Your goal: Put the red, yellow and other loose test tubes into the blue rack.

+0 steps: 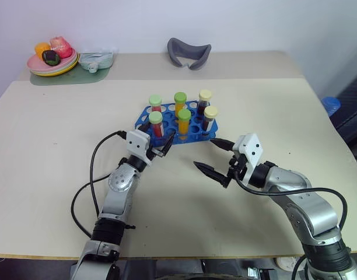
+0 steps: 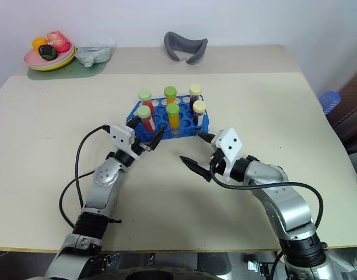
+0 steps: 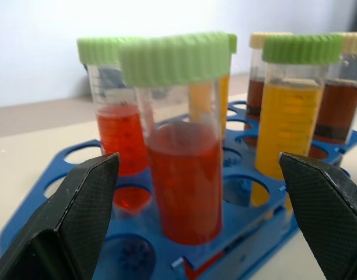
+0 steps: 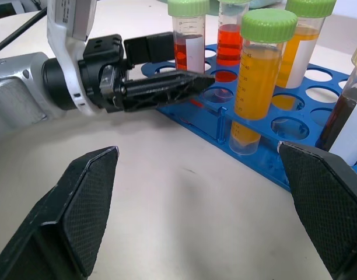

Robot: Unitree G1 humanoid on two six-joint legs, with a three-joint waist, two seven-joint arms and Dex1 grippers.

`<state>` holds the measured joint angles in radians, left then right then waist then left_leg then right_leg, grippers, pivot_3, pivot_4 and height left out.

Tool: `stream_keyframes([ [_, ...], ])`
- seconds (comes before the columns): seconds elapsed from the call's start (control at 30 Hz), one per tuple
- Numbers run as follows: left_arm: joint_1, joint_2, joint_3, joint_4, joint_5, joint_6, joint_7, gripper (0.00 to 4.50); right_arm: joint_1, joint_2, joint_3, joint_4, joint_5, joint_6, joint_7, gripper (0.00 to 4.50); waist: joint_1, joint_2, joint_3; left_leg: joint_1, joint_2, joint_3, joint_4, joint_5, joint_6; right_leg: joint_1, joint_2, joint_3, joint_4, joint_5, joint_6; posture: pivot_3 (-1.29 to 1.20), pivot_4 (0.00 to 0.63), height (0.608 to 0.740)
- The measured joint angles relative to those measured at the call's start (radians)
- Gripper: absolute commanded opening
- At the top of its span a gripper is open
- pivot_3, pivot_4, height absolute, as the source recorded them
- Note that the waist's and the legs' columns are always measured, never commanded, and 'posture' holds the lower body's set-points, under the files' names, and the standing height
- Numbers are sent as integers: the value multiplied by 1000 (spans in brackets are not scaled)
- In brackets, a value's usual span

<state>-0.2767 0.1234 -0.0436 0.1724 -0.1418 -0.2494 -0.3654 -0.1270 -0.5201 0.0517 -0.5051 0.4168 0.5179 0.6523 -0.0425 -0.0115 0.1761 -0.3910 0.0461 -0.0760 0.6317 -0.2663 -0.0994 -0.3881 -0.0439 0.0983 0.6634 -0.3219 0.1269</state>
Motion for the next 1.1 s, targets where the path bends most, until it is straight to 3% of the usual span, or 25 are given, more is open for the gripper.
stream_keyframes([
  [0.2, 65, 62, 32, -160, -19, 26, -6, 4447, -1, -2, -1, 0, 0, 0, 4, 4500, -1, 0, 0, 0, 0, 0, 0, 0, 0, 0, 0, 0, 0, 0, 0, 0, 150, 740],
  [0.4, 157, 188, 92, -321, -45, 94, -34, 4447, -5, -49, -40, 24, 0, -9, 39, 4500, 1, 0, 0, 0, 0, 0, 0, 0, 0, 0, 0, 0, 0, 0, 0, 0, 150, 740],
  [0.57, 314, 358, 186, -471, -217, 265, -174, 4447, 5, -159, -178, 99, 25, -23, 116, 4500, -2, 1, 0, 0, 1, 0, -1, 0, 0, 0, 0, 0, 0, 0, 0, 0, 150, 740],
  [0.7, 473, 472, 330, -482, -297, 344, -262, 4447, 49, -246, -291, 168, 39, -47, 191, 4500, -1, 0, 1, 0, 1, 1, -1, 0, 1, 0, 0, 0, -1, 0, 0, 0, 150, 740],
  [0.9, 518, 506, 447, -479, -328, 370, -293, 4447, 57, -275, -336, 243, 34, -94, 239, 4500, -1, 0, 1, 0, 1, 1, -1, 0, 1, 0, 0, 0, -1, 0, 0, 0, 150, 740],
  [1.1, 537, 501, 476, -483, -326, 375, -287, 4447, 25, -272, -316, 273, 17, -113, 234, 4500, -4, 0, 1, 0, 1, 1, -1, 0, 1, 0, 0, 0, -1, 0, 0, 0, 150, 740],
])
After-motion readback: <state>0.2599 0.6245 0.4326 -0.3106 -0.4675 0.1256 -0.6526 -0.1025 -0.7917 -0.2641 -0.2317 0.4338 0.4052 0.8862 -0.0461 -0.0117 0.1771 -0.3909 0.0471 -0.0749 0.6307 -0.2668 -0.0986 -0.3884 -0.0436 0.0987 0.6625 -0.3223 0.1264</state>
